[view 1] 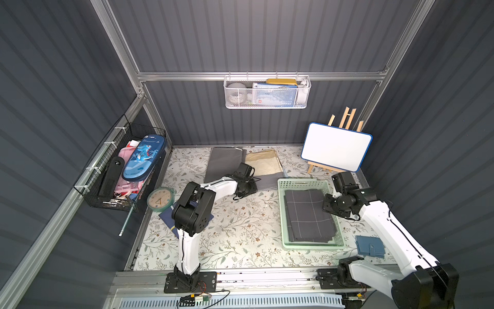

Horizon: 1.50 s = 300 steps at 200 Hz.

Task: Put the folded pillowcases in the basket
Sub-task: Move the pillowcase to the center of the board.

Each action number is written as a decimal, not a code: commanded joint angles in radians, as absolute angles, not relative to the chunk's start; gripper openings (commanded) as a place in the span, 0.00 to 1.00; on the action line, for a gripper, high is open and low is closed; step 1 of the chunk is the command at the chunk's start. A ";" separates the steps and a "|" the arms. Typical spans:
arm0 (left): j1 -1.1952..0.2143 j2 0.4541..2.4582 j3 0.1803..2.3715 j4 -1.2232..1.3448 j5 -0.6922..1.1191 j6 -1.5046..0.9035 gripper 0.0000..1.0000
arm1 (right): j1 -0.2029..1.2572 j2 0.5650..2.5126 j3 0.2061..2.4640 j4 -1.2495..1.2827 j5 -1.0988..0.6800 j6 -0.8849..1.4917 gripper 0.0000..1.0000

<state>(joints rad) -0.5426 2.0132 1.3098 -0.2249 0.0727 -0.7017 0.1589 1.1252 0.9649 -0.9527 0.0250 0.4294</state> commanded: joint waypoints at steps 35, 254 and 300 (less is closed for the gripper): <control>-0.540 2.022 1.354 -0.244 -0.002 -0.651 0.14 | 0.164 1.087 0.933 -0.936 0.010 0.432 0.41; -0.586 1.706 0.963 -0.702 0.094 -0.510 0.00 | 0.291 1.111 0.972 -0.895 -0.136 0.423 0.40; -0.586 1.763 1.007 -0.660 0.056 -0.510 0.00 | 0.614 1.300 1.014 -0.785 -0.272 0.513 0.39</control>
<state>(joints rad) -0.5812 1.7039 0.9970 -0.6147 0.0742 -0.5343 0.5117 1.2171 0.9928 -0.8497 -0.1547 0.4541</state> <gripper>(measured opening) 0.073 0.402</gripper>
